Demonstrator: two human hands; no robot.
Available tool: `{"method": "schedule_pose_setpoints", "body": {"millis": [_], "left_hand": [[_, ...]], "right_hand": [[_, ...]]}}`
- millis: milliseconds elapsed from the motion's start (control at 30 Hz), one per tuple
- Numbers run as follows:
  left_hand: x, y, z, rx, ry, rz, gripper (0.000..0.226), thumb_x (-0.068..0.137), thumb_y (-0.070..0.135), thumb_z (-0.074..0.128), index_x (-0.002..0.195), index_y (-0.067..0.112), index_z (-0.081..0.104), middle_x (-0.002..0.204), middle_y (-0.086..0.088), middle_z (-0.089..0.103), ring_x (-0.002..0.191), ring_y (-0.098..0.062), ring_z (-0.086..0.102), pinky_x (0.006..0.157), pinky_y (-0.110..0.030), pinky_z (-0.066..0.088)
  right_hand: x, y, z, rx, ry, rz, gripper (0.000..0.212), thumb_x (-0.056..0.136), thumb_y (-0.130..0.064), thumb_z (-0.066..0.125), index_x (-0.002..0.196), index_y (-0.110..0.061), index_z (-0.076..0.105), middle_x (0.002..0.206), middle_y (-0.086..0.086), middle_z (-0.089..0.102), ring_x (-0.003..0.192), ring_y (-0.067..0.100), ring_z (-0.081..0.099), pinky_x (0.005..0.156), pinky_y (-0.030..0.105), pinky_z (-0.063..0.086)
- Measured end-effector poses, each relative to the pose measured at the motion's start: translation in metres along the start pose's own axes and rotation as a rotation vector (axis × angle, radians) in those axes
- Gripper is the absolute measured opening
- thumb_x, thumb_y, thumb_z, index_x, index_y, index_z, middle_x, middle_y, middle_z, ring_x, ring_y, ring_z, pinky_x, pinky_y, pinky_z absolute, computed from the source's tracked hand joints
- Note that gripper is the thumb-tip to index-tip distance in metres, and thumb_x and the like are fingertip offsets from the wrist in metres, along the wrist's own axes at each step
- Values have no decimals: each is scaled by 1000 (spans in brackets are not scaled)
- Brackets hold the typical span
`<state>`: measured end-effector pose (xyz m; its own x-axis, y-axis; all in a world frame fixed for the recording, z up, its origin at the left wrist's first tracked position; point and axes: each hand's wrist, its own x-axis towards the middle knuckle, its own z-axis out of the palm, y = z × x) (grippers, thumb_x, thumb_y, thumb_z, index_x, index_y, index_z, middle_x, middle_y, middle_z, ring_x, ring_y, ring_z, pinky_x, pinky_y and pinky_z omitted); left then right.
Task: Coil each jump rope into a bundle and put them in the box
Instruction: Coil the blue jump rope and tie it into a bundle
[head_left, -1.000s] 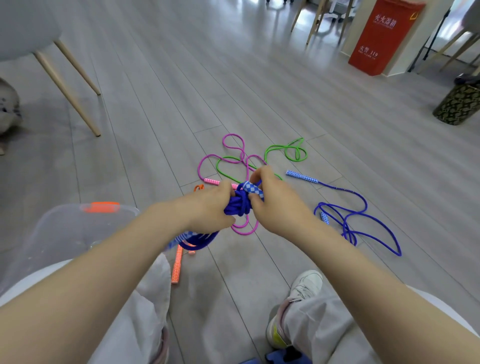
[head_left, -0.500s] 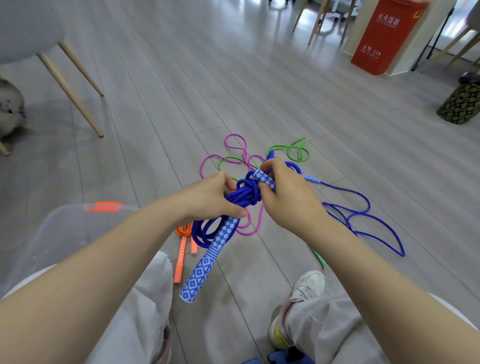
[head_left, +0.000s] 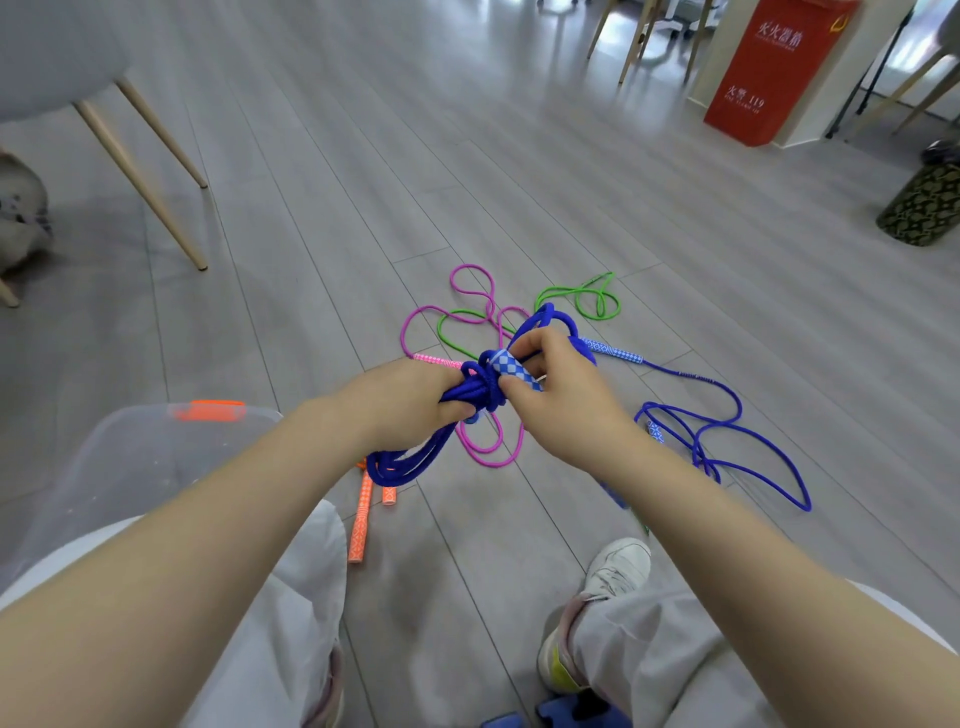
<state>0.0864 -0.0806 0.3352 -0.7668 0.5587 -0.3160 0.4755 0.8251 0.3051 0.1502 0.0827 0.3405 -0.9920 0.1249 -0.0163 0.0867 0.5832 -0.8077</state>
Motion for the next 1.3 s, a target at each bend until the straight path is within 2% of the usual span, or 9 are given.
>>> {"method": "schedule_pose_setpoints", "body": {"millis": [200, 367, 467, 600, 767, 867, 1000, 1167, 1300], "left_hand": [[-2, 6, -5, -608, -30, -64, 19, 98, 22, 48, 81, 14, 54, 62, -1, 55, 49, -14, 51, 50, -24, 44], [-4, 10, -12, -963, -46, -134, 14, 97, 12, 49, 93, 14, 63, 73, 4, 66, 48, -9, 37, 46, -20, 35], [-4, 12, -17, -1187, -64, -150, 19, 96, 2, 47, 106, 4, 62, 81, -3, 72, 48, -7, 30, 42, -16, 29], [-5, 17, -20, -1351, -49, -228, 12, 92, 5, 49, 91, 7, 61, 63, -1, 53, 46, -7, 38, 38, -15, 30], [-7, 27, -17, -1500, -45, -242, 16, 93, 24, 60, 82, 13, 62, 51, 7, 51, 46, -3, 36, 36, -10, 27], [-6, 27, -17, -1554, 2, -253, 19, 91, 31, 61, 88, 13, 64, 58, 6, 55, 46, -2, 34, 37, -10, 28], [-6, 28, -18, -1585, 61, -239, 18, 91, 32, 61, 86, 16, 67, 56, 9, 51, 45, -2, 30, 38, -11, 24], [-6, 28, -22, -1601, 110, -178, 15, 94, 27, 57, 92, 14, 65, 70, 8, 67, 40, -1, 27, 35, -10, 21], [-7, 23, -29, -1708, 89, -139, 20, 95, 30, 55, 86, 15, 64, 80, 5, 69, 39, -2, 27, 36, -10, 20]], "right_hand": [[-1, -2, 2, 190, 28, 22, 8, 92, -27, 57, 93, -29, 49, 86, 0, 67, 71, 14, 61, 72, 43, 57], [-3, -6, -2, 376, 22, 40, 15, 92, -10, 56, 103, -18, 51, 97, 8, 65, 73, 13, 63, 66, 27, 56], [-5, -8, -3, 477, 42, 43, 14, 92, -7, 58, 104, -12, 51, 95, 6, 68, 70, 8, 70, 70, 29, 59], [-3, -4, 1, 449, 99, 33, 17, 88, -12, 67, 95, -16, 53, 95, 6, 70, 81, 20, 71, 73, 41, 60], [-2, -3, 13, 325, 131, -38, 15, 86, -13, 67, 98, -20, 60, 93, -7, 67, 86, 13, 65, 78, 45, 57], [-3, -5, 12, 366, 131, -63, 17, 88, -12, 63, 102, -21, 63, 95, -12, 68, 86, 6, 64, 80, 39, 57], [-5, -8, 9, 310, 135, -167, 27, 86, -9, 64, 99, -32, 65, 93, -17, 61, 79, -2, 54, 73, 14, 45], [-4, -4, 14, 326, 165, -26, 27, 83, -28, 73, 96, -17, 52, 81, -14, 52, 71, 7, 47, 68, 23, 42], [-2, -4, 10, 507, -312, 348, 61, 77, -67, 64, 113, -18, 62, 102, -4, 68, 94, 13, 64, 96, 40, 51]]}}
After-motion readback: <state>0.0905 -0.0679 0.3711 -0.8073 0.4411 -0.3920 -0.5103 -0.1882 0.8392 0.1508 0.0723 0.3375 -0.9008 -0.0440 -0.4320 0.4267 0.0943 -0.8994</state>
